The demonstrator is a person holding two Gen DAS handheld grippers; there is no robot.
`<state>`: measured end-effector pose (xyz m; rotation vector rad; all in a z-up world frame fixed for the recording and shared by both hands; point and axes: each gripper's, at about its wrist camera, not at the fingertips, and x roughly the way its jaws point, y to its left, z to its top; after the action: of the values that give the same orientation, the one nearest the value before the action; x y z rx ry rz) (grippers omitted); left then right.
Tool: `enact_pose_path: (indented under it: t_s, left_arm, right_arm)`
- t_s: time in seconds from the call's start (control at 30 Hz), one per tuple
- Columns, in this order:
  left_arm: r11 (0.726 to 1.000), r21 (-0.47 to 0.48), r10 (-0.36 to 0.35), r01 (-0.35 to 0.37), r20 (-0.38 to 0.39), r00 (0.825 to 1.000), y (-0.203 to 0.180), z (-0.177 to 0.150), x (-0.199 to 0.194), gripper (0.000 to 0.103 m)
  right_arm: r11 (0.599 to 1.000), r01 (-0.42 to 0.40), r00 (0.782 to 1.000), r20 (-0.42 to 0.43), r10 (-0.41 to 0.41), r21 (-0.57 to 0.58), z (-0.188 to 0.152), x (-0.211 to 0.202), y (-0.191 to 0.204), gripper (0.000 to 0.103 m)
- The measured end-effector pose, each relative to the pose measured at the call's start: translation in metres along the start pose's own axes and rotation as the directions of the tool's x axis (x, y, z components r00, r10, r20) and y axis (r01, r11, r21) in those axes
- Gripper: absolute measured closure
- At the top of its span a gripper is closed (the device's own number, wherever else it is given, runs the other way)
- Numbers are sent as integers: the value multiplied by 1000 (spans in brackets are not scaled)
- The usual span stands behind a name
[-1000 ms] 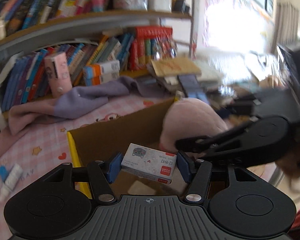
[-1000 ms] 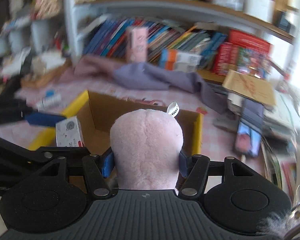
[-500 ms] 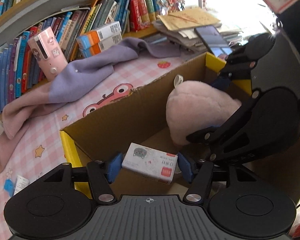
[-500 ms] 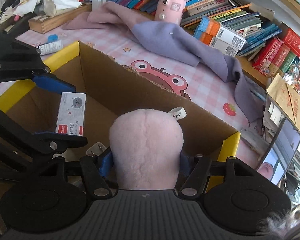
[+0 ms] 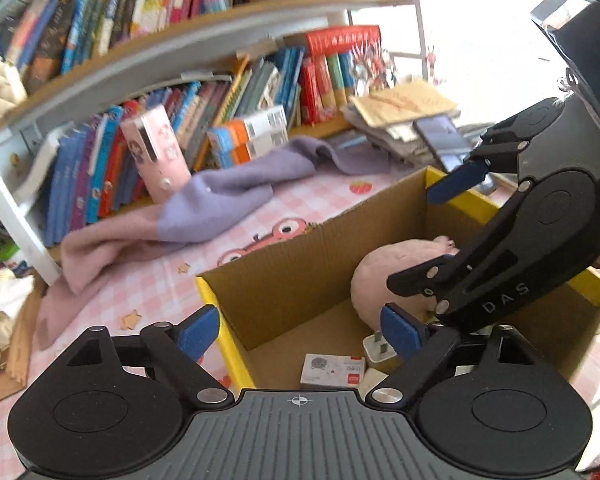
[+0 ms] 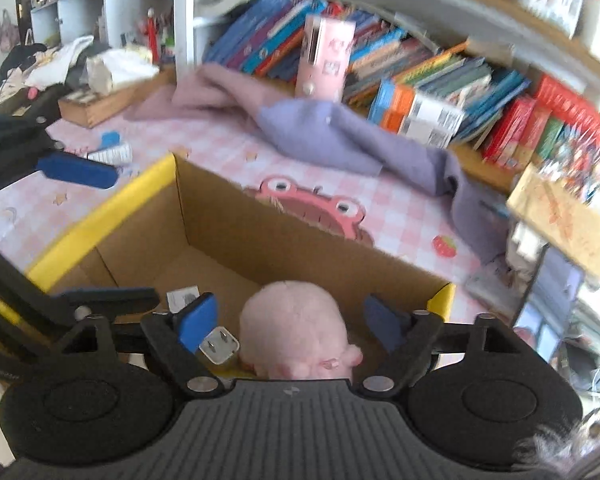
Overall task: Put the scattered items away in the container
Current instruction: 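Open the left tool to drop the medicine box while the right releases the pig into the box, then withdraw both open tools from the yellow box toward the spray bottle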
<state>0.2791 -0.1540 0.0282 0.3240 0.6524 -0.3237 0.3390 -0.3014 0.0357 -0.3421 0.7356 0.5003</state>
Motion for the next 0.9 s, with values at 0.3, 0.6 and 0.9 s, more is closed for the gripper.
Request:
enact_pose_path:
  t_s: [0.3, 0.6, 0.9]
  left_arm:
    - [996, -87, 11, -2, 109, 994, 10, -18, -65, 5]
    - [983, -182, 51, -20, 166, 985, 23, -60, -124, 3]
    - [950, -303, 126, -71, 167, 978, 38, -122, -181, 2]
  right_arm:
    - [994, 100, 980, 169, -106, 44, -11, -66, 41, 19]
    - [963, 182, 939, 255, -229, 197, -40, -121, 80, 18]
    - [906, 283, 894, 256, -368, 314, -83, -163, 132, 17]
